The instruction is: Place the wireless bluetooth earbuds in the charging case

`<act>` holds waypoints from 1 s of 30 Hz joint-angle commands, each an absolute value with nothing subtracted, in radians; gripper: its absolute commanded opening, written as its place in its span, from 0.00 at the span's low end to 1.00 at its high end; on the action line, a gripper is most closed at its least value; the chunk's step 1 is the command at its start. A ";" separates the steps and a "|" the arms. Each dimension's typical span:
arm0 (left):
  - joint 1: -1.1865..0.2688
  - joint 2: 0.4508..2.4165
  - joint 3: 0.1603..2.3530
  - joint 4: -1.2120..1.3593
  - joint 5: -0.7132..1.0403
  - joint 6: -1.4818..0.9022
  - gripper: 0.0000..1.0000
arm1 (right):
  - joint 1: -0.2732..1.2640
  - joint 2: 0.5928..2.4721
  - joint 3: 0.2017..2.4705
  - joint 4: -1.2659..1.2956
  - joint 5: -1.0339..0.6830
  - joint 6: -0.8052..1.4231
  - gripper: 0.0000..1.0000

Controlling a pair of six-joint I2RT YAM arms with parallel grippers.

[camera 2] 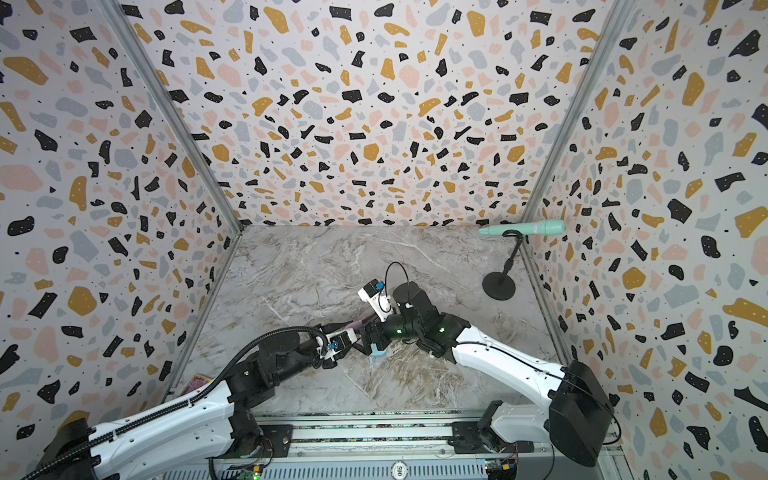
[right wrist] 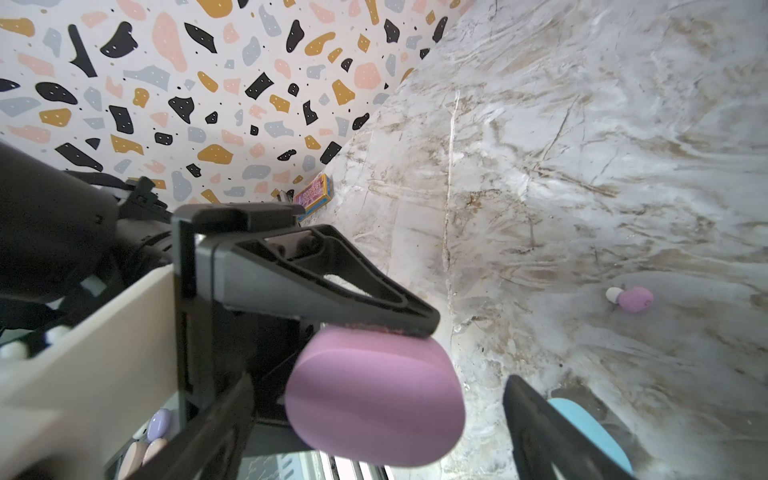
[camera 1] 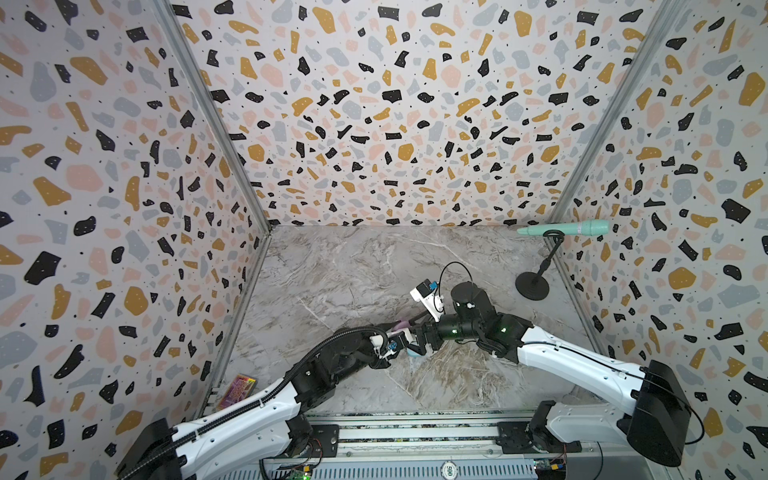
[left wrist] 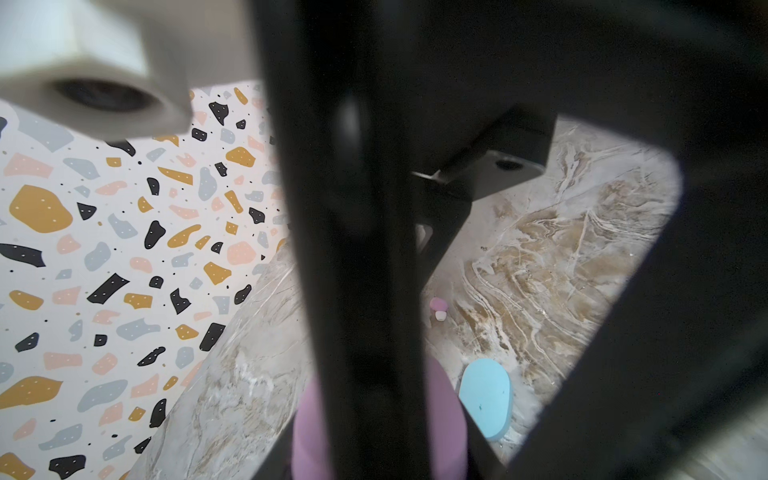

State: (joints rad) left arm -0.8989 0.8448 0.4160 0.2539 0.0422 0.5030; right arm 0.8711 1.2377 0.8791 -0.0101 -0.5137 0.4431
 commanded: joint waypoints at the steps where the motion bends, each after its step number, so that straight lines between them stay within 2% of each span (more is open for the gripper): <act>1: -0.904 0.838 0.450 0.258 0.086 0.460 0.00 | 0.875 1.181 0.874 0.014 -0.487 0.432 0.98; 10: -0.904 0.828 0.593 0.026 0.153 0.153 0.00 | 0.873 1.031 0.819 0.021 -0.400 0.368 0.99; 13: -0.904 0.839 0.609 -0.021 0.234 0.102 0.00 | 0.873 0.948 0.764 0.070 -0.382 0.328 0.99; 21: -0.904 0.813 0.605 -0.067 0.456 0.008 0.00 | 0.876 0.777 0.676 0.104 -0.504 0.189 0.99; 25: -0.904 0.778 0.584 -0.048 0.525 -0.001 0.00 | 0.878 0.764 0.642 0.130 -0.578 0.201 0.99; 30: -0.904 0.737 0.542 -0.007 0.549 -0.012 0.00 | 0.913 0.759 0.599 0.154 -0.575 0.205 1.00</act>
State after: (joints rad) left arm -0.8989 0.7601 0.5674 -0.0624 0.4934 0.0132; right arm 0.8932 0.7704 0.6090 0.1181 -0.5472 0.2195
